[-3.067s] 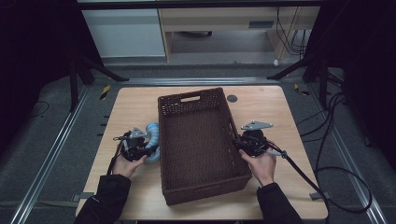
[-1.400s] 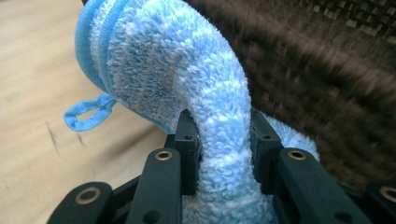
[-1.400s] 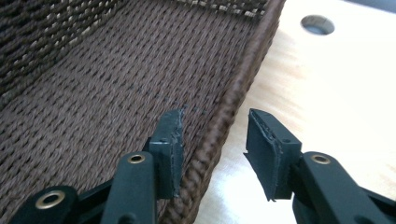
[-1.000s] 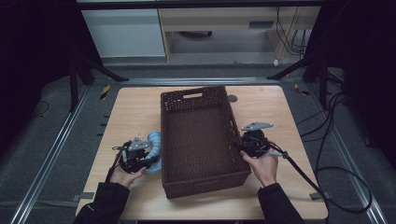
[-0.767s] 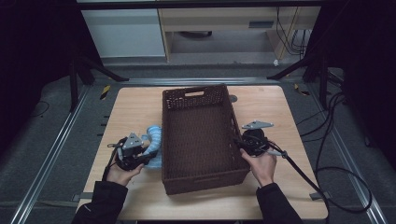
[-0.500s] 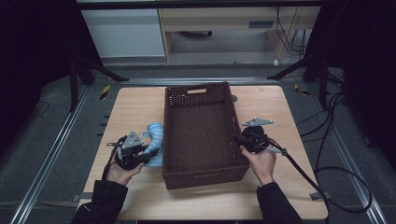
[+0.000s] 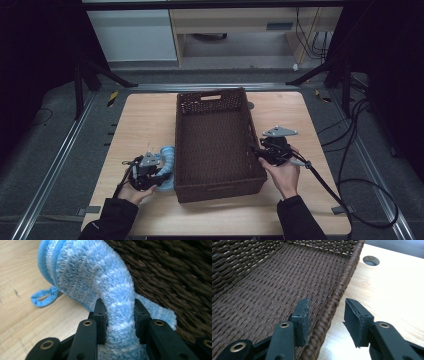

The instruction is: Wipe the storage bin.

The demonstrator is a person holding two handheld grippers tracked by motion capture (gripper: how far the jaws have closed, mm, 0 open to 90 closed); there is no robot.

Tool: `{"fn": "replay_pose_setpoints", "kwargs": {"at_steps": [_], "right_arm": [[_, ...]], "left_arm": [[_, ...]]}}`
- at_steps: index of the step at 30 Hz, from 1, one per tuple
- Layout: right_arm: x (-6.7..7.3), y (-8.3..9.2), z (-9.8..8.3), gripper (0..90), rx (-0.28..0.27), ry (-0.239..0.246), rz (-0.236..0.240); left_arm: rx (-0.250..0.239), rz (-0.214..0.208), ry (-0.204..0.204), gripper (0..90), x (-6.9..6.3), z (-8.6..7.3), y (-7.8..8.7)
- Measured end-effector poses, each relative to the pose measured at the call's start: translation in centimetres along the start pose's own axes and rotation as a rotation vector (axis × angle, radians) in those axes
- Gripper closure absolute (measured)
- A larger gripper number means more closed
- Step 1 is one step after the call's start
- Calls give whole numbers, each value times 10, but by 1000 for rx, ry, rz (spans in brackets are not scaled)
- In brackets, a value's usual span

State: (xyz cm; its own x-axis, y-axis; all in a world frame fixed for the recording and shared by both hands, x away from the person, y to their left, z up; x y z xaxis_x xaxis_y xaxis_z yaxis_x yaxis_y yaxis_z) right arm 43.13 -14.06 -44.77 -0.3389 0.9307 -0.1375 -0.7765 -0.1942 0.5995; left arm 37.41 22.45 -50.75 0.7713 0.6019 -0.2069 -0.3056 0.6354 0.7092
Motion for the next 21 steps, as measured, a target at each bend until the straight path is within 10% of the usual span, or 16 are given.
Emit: {"fn": "replay_pose_setpoints", "kwargs": {"at_steps": [13,21], "right_arm": [[8,-5,-11,698,71,28,9],[7,-7,-9,749,66,-6,-14]], "left_arm": [[-172,9,-75,700,-20,29,40],[-137,6,-85,700,-25,22,33]]}}
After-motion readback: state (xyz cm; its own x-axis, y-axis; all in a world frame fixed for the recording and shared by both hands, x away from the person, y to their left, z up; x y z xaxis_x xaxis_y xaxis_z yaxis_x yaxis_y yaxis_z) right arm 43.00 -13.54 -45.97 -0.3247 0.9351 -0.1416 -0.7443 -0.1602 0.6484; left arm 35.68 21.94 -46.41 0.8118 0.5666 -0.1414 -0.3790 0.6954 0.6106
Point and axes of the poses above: each handheld gripper's, and its own axes: y roughly backward along the jaws, z roughly out of its top, x roughly to its left, the point moved 5 cm from there along -y, roughly forward along the jaws, and after that the axes turned 14 degrees about -z, right-handed, at the moved point
